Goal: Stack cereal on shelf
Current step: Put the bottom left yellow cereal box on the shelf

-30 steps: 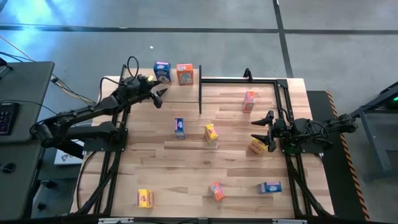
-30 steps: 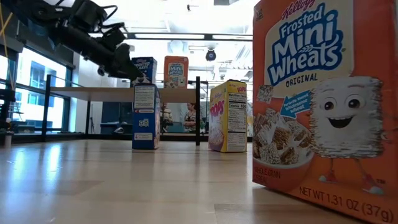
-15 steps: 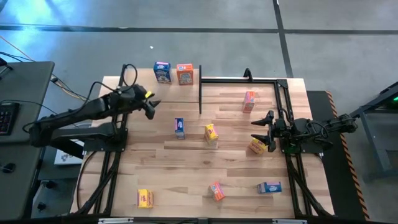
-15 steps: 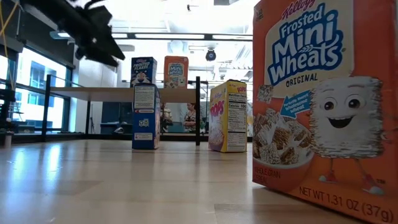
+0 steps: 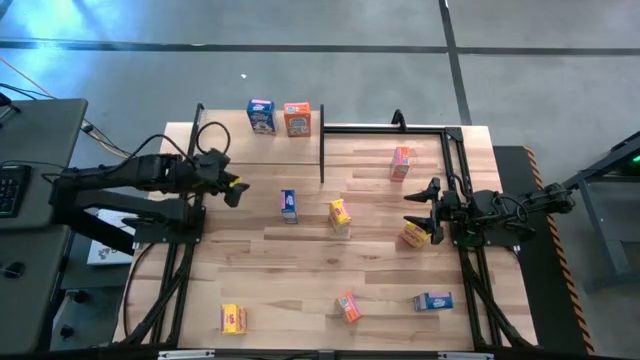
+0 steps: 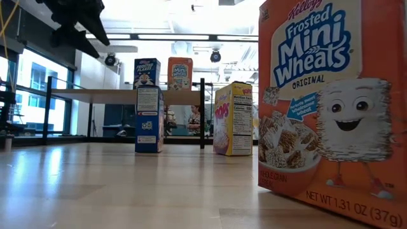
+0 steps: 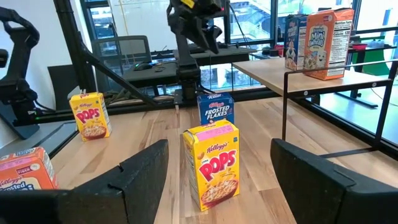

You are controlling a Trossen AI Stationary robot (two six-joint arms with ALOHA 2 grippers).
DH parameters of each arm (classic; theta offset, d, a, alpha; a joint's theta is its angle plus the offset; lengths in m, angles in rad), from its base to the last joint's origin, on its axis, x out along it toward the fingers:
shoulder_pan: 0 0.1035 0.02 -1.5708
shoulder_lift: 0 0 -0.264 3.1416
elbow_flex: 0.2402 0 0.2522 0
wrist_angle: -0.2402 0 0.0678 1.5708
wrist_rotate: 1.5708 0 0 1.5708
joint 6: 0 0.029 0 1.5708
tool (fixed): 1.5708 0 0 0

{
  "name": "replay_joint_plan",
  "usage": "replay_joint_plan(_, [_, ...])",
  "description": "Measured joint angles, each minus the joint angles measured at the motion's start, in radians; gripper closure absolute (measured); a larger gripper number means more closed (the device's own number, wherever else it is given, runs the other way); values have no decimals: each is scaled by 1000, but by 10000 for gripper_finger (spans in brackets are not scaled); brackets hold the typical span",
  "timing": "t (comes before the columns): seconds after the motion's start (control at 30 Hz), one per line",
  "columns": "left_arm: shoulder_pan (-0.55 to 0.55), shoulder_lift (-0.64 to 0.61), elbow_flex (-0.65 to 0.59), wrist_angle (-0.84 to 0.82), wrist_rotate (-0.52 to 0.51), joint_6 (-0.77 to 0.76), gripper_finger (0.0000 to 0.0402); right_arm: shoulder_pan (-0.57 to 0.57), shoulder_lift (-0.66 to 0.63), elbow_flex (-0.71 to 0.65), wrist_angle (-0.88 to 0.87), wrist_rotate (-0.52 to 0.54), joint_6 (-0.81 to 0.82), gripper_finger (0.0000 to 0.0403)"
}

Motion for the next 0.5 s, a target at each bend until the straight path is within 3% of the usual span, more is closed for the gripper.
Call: replay_joint_plan(0.5, [-263, 202, 164, -65, 133, -318, 174, 0, 0, 0, -1, 0, 0, 129])
